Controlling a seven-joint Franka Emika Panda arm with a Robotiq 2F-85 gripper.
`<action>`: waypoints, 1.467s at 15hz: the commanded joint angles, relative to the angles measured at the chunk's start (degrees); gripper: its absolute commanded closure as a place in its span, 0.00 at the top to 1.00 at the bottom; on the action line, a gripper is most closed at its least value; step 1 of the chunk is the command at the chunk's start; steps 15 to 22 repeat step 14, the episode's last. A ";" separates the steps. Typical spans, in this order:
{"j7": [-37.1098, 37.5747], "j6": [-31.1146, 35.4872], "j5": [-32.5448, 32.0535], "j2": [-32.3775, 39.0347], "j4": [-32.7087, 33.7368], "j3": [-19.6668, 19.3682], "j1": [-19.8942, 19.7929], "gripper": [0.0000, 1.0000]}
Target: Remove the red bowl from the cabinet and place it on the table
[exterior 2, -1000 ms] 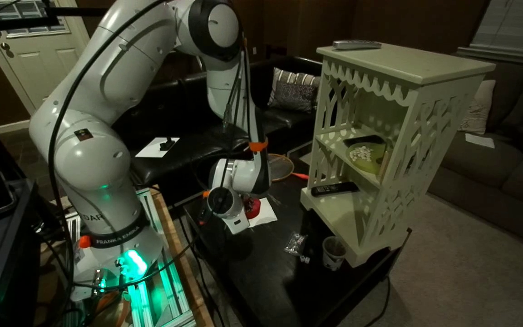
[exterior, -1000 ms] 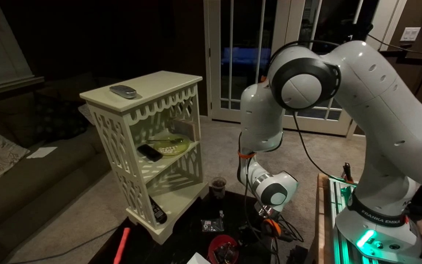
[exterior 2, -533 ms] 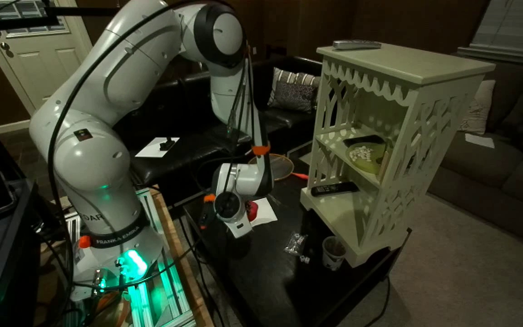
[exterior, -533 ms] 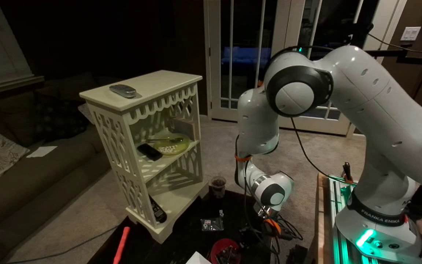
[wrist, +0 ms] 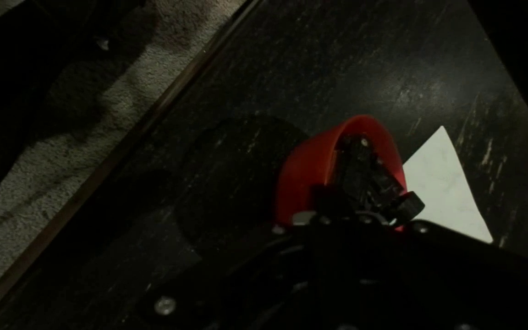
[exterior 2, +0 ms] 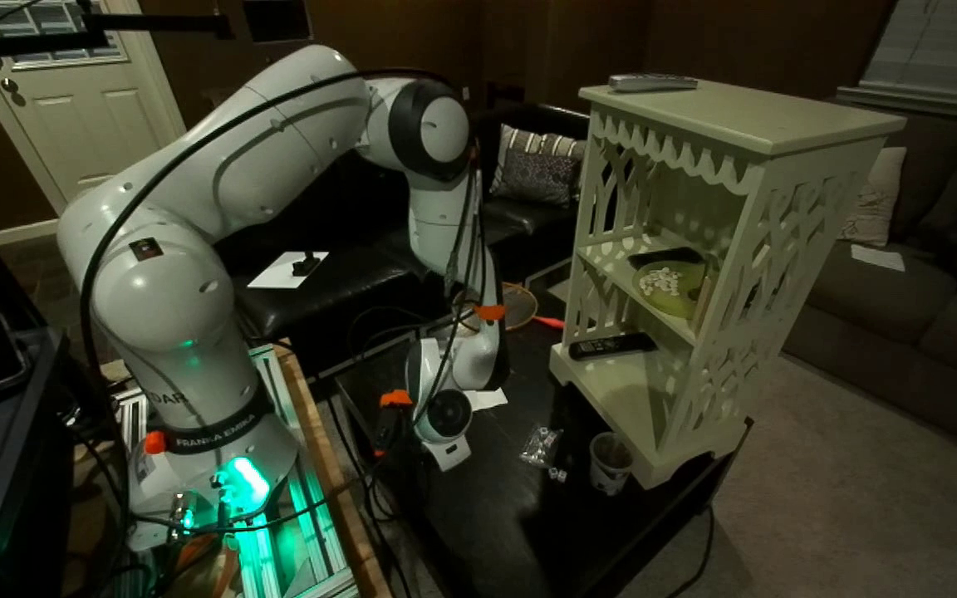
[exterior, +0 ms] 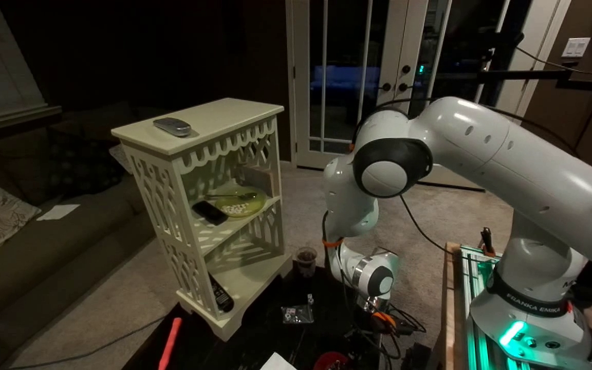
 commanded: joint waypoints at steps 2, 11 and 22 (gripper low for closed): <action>4.39 1.01 -4.52 5.11 5.28 0.09 -0.44 0.28; -9.98 -0.06 12.71 -10.55 -10.02 0.67 1.15 0.89; -8.86 -1.51 13.18 -8.52 -7.76 0.52 0.97 1.00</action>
